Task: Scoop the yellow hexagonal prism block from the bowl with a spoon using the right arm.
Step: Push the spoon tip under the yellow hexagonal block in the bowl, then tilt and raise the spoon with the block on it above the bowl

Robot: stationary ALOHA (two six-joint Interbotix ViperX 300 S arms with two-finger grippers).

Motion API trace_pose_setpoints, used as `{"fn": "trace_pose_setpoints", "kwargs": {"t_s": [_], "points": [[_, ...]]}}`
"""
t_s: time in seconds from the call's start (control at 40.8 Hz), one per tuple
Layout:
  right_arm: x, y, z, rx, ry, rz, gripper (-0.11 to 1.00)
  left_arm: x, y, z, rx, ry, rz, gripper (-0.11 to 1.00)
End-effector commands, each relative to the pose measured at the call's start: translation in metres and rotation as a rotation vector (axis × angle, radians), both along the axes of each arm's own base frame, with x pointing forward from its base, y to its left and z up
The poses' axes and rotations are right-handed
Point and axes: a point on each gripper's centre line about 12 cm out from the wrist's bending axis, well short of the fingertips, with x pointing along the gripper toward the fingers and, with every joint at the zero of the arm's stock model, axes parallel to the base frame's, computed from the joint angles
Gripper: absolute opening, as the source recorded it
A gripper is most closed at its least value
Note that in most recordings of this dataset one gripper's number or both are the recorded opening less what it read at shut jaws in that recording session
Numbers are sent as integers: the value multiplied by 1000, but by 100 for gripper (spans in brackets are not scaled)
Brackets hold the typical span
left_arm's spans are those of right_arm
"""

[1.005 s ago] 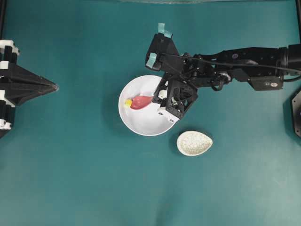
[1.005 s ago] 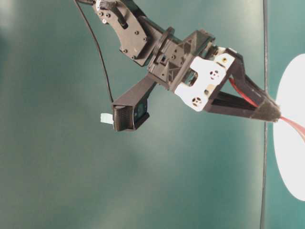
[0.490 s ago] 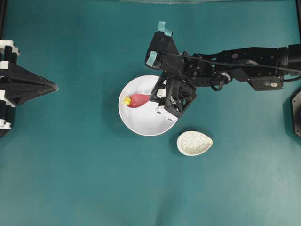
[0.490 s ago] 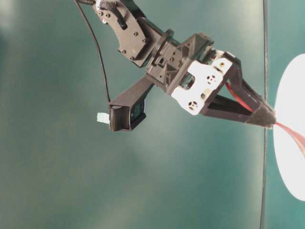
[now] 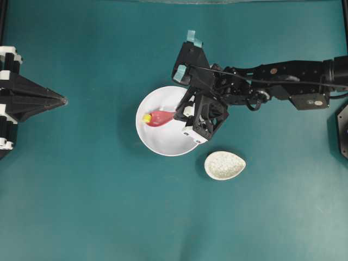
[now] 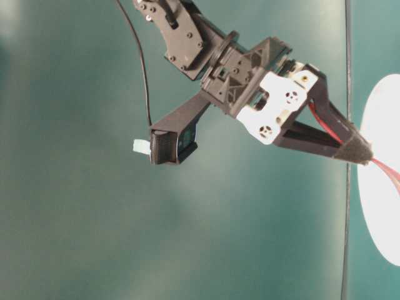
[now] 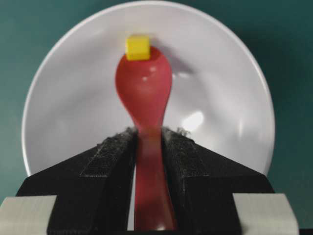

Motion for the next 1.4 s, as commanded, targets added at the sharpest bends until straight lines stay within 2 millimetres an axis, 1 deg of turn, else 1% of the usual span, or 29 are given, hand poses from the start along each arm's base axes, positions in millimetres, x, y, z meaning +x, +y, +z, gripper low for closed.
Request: {"fn": "trace_pose_setpoints", "kwargs": {"t_s": [0.0,0.245,0.539,0.686,1.127,1.372], "points": [[2,1,7,-7,-38,-2,23,2,0,10,5,-25,-2,-1],[-3,6,1,-12,-58,-8,23,2,0,10,3,-26,-2,-1],[-11,10,0,-16,-99,-21,23,2,0,10,3,-26,-2,-1],[-15,12,-4,-19,-118,-28,23,2,0,10,5,-26,-2,-1],[-20,16,-11,-39,-168,-38,23,2,0,10,5,-26,-2,-1],[-25,16,-8,-66,-249,-55,23,2,0,10,2,-26,-2,-1]]}}
